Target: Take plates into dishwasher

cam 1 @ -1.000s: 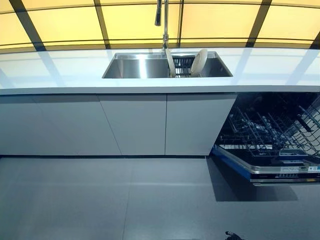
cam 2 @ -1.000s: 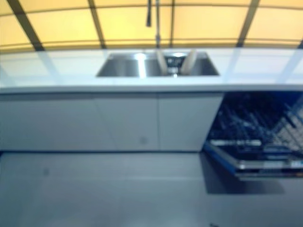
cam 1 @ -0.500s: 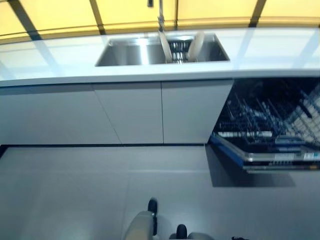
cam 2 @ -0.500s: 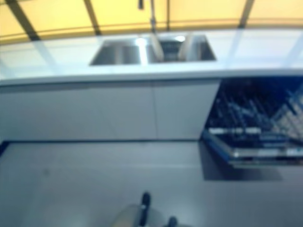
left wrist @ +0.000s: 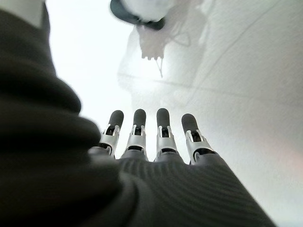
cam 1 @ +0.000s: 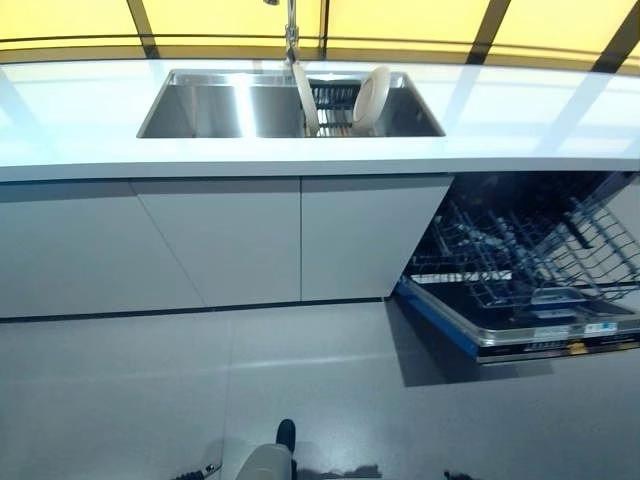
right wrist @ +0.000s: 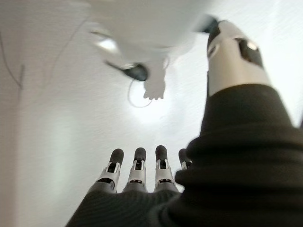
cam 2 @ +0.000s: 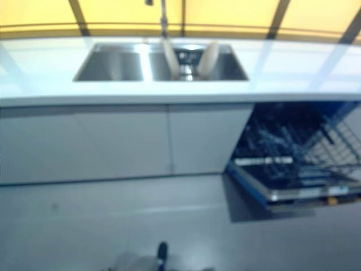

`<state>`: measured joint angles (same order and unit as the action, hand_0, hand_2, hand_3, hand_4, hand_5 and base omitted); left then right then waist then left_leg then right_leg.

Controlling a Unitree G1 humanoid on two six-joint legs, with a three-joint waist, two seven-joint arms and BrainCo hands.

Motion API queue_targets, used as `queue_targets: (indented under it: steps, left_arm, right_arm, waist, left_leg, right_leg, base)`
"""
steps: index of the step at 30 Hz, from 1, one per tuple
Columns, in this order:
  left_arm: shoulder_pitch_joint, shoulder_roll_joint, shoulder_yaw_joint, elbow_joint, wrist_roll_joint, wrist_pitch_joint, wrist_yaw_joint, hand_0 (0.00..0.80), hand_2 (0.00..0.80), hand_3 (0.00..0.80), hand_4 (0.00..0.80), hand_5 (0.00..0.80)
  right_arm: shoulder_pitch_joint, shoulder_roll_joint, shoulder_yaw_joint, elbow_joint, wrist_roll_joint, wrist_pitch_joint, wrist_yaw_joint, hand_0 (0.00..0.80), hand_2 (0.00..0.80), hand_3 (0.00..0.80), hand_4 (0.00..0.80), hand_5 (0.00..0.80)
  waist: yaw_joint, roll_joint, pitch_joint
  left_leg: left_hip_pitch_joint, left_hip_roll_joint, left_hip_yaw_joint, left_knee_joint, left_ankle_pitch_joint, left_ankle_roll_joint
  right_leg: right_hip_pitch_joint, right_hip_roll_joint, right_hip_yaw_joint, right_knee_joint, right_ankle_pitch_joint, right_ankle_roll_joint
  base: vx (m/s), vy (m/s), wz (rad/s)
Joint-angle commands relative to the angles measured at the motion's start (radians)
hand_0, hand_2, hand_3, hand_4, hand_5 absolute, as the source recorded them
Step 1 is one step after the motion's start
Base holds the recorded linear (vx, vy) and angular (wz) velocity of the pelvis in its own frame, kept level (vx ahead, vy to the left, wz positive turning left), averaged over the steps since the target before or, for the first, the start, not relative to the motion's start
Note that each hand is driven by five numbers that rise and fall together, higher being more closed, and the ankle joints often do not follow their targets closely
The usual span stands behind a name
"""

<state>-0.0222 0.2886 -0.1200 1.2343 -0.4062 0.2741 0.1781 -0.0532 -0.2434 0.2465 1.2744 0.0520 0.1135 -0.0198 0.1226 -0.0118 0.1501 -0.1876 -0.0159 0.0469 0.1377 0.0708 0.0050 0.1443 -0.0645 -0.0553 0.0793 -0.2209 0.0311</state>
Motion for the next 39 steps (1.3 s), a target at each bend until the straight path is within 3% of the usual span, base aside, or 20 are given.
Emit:
queue_targets:
  steps: [1,5,8,9,10,11,12,13,15,17,19,21,23,25,27,29,31,34,36,39]
  left_arm:
    - [0.050,-0.022,-0.026,-0.005,0.006,0.013,-0.003,0.000,0.000,0.000,0.000,0.000]
    - [0.058,-0.026,-0.011,-0.003,0.032,0.007,0.013,0.000,0.000,0.000,0.000,0.000]
    - [0.044,-0.018,-0.003,-0.001,0.049,0.009,0.010,0.000,0.000,0.000,0.000,0.000]
    - [0.041,-0.017,-0.001,-0.002,0.066,0.011,0.005,0.000,0.000,0.000,0.000,0.000]
    - [0.033,-0.013,-0.004,-0.003,0.100,0.010,-0.003,0.000,0.000,0.000,0.000,0.000]
    - [0.024,-0.008,-0.016,-0.004,0.119,0.012,-0.007,0.000,0.000,0.000,0.000,0.000]
    - [0.015,0.003,-0.033,-0.008,0.134,0.017,-0.017,0.000,0.000,0.000,0.000,0.000]
    - [0.010,0.011,-0.046,-0.013,0.146,0.027,-0.019,0.000,0.000,0.000,0.000,0.000]
    - [0.001,0.021,-0.070,-0.012,0.143,0.030,-0.011,0.000,0.000,0.000,0.000,0.000]
    - [-0.008,0.028,-0.080,-0.004,0.132,0.028,-0.012,0.000,0.000,0.000,0.000,0.000]
    - [-0.012,0.026,-0.085,0.005,0.138,0.025,-0.012,0.000,0.000,0.000,0.000,0.000]
    - [-0.014,0.021,-0.073,0.023,0.157,0.024,-0.022,0.000,0.000,0.000,0.000,0.000]
    - [-0.012,0.015,-0.055,0.036,0.168,0.019,-0.027,0.000,0.000,0.000,0.000,0.000]
    - [0.006,0.004,-0.033,0.051,0.184,0.003,-0.036,0.000,0.000,0.000,0.000,0.000]
    - [0.025,-0.007,-0.009,0.052,0.182,0.012,-0.028,0.000,0.000,0.000,0.000,0.000]
    - [0.038,-0.009,-0.001,0.055,0.203,0.012,-0.047,0.000,0.000,0.000,0.000,0.000]
    - [0.042,-0.015,-0.013,0.051,0.213,0.012,-0.035,0.000,0.000,0.000,0.000,0.000]
    - [0.053,0.000,-0.024,0.029,0.240,0.003,-0.031,0.000,0.000,0.000,0.000,0.000]
    - [0.060,0.020,-0.030,0.012,0.261,0.002,-0.030,0.000,0.000,0.000,0.000,0.000]
    - [0.071,0.080,-0.019,-0.040,0.305,0.034,-0.048,0.000,0.000,0.000,0.000,0.000]
  right_arm:
    - [0.035,-0.054,-0.018,-0.037,0.006,0.004,0.006,0.000,0.000,0.000,0.000,0.000]
    - [0.028,-0.051,-0.041,-0.016,0.010,0.003,0.003,0.000,0.000,0.000,0.000,0.000]
    - [0.025,-0.045,-0.061,-0.009,0.015,0.010,-0.002,0.000,0.000,0.000,0.000,0.000]
    - [0.027,-0.043,-0.068,-0.014,0.015,0.021,-0.005,0.000,0.000,0.000,0.000,0.000]
    - [0.029,-0.042,-0.076,-0.017,0.015,0.028,-0.009,0.000,0.000,0.000,0.000,0.000]
    - [0.036,-0.043,-0.078,-0.021,0.017,0.023,-0.012,0.000,0.000,0.000,0.000,0.000]
    - [0.045,-0.044,-0.081,-0.026,0.021,0.013,-0.010,0.000,0.000,0.000,0.000,0.000]
    - [0.055,-0.048,-0.082,-0.036,0.029,0.004,-0.007,0.000,0.000,0.000,0.000,0.000]
    - [0.065,-0.056,-0.066,-0.042,0.062,-0.017,-0.008,0.000,0.000,0.000,0.000,0.000]
    - [0.059,-0.064,-0.049,-0.030,0.073,-0.036,0.007,0.000,0.000,0.000,0.000,0.000]
    - [0.059,-0.067,-0.051,-0.020,0.083,-0.043,0.015,0.000,0.000,0.000,0.000,0.000]
    - [0.066,-0.066,-0.064,-0.001,0.089,-0.056,0.019,0.000,0.000,0.000,0.000,0.000]
    - [0.064,-0.064,-0.081,0.006,0.086,-0.045,0.023,0.000,0.000,0.000,0.000,0.000]
    - [0.052,-0.052,-0.071,0.010,0.079,-0.025,0.008,0.000,0.000,0.000,0.000,0.000]
    - [0.043,-0.047,-0.059,0.005,0.071,-0.007,-0.003,0.000,0.000,0.000,0.000,0.000]
    - [0.028,-0.049,-0.055,0.001,0.054,-0.031,0.010,0.000,0.000,0.000,0.000,0.000]
    - [0.021,-0.057,-0.045,-0.017,0.033,-0.070,0.052,0.000,0.000,0.000,0.000,0.000]
    - [0.001,-0.088,0.002,-0.107,-0.009,-0.098,0.195,0.000,0.000,0.000,0.000,0.000]
    - [-0.007,-0.111,0.028,-0.183,-0.018,-0.071,0.310,0.000,0.000,0.000,0.000,0.000]
    - [-0.015,-0.175,0.095,-0.377,-0.036,-0.010,0.633,0.000,0.000,0.000,0.000,0.000]
  waist:
    - [0.011,0.004,0.000]
    - [0.021,-0.012,-0.013]
    - [0.021,-0.020,-0.033]
    - [0.022,-0.025,-0.040]
    - [0.020,-0.026,-0.049]
    - [0.004,-0.017,-0.056]
    - [-0.017,0.001,-0.060]
    - [-0.040,0.017,-0.057]
    - [-0.086,0.048,-0.039]
    - [-0.111,0.057,-0.016]
    - [-0.141,0.036,-0.008]
    - [-0.177,0.014,-0.012]
    - [-0.192,0.016,-0.019]
    - [-0.168,-0.001,-0.032]
    - [-0.164,0.000,-0.041]
    - [-0.158,-0.002,-0.039]
    - [-0.154,-0.006,-0.042]
    - [-0.144,-0.014,-0.040]
    - [-0.137,-0.021,-0.037]
    - [-0.122,-0.041,-0.022]
  left_leg:
    - [-0.197,0.048,-0.012,0.092,0.019,-0.046]
    - [-0.198,0.021,-0.001,0.178,-0.058,-0.012]
    - [-0.176,-0.011,0.004,0.207,-0.108,0.025]
    - [-0.159,-0.031,0.002,0.192,-0.111,0.037]
    - [-0.122,-0.056,0.000,0.159,-0.116,0.058]
    - [-0.076,-0.072,-0.011,0.119,-0.119,0.078]
    - [-0.033,-0.078,-0.021,0.081,-0.125,0.098]
    - [0.007,-0.081,-0.029,0.052,-0.124,0.106]
    - [0.067,-0.074,-0.050,0.017,-0.121,0.108]
    - [0.121,-0.075,-0.058,-0.005,-0.118,0.097]
    - [0.174,-0.096,-0.091,-0.024,-0.143,0.086]
    - [0.241,-0.129,-0.140,-0.034,-0.194,0.075]
    - [0.299,-0.132,-0.174,-0.023,-0.242,0.074]
    - [0.276,-0.140,-0.146,0.033,-0.282,0.084]
    - [0.294,-0.120,-0.121,0.052,-0.290,0.072]
    - [0.326,-0.096,-0.094,0.042,-0.298,0.063]
    - [0.343,-0.089,-0.108,0.016,-0.289,0.058]
    - [0.344,-0.081,-0.119,-0.004,-0.283,0.051]
    - [0.337,-0.077,-0.119,-0.008,-0.281,0.050]
    - [0.327,-0.071,-0.118,-0.009,-0.275,0.051]
  right_leg:
    - [0.143,-0.019,-0.009,-0.050,0.031,0.035]
    - [0.160,-0.066,-0.028,-0.018,0.045,0.068]
    - [0.163,-0.107,-0.042,0.083,0.063,0.097]
    - [0.155,-0.131,-0.046,0.139,0.128,0.107]
    - [0.122,-0.166,-0.044,0.265,0.238,0.119]
    - [0.047,-0.175,-0.023,0.396,0.318,0.120]
    - [-0.052,-0.149,0.013,0.578,0.381,0.124]
    - [-0.138,-0.114,0.028,0.686,0.395,0.118]
    - [-0.322,-0.053,0.023,0.765,0.369,0.081]
    - [-0.396,-0.058,-0.044,0.623,0.279,0.045]
    - [-0.428,-0.049,-0.065,0.309,0.311,0.058]
    - [-0.437,-0.052,-0.049,-0.016,0.417,0.108]
    - [-0.448,-0.039,-0.038,-0.102,0.447,0.118]
    - [-0.381,-0.047,-0.071,-0.026,0.390,0.101]
    - [-0.357,-0.031,-0.061,0.035,0.362,0.088]
    - [-0.337,-0.035,-0.087,0.041,0.341,0.082]
    - [-0.316,-0.028,-0.081,0.023,0.334,0.074]
    - [-0.318,-0.031,-0.085,0.037,0.321,0.077]
    - [-0.329,-0.037,-0.093,0.047,0.319,0.082]
    - [-0.351,-0.054,-0.104,0.065,0.330,0.100]
  base:
    - [0.185,0.117,0.14]
    - [0.233,0.174,0.19]
    - [0.284,0.246,0.24]
    - [0.285,0.296,0.20]
    - [0.279,0.325,0.15]
    - [0.306,0.385,0.10]
    - [0.279,0.350,0.05]
    - [0.203,0.265,0.16]
    - [0.236,0.194,0.51]
    - [0.319,0.012,0.45]
    - [0.408,-0.206,0.12]
    - [0.475,-0.231,0.30]
    - [0.390,-0.155,0.55]
    - [0.296,-0.155,0.56]
    - [0.244,-0.128,0.56]
    - [0.244,-0.128,0.02]
    - [0.193,-0.094,-0.27]
    - [0.086,-0.065,-0.07]
    - [0.034,-0.067,0.04]
    - [0.047,-0.088,0.08]
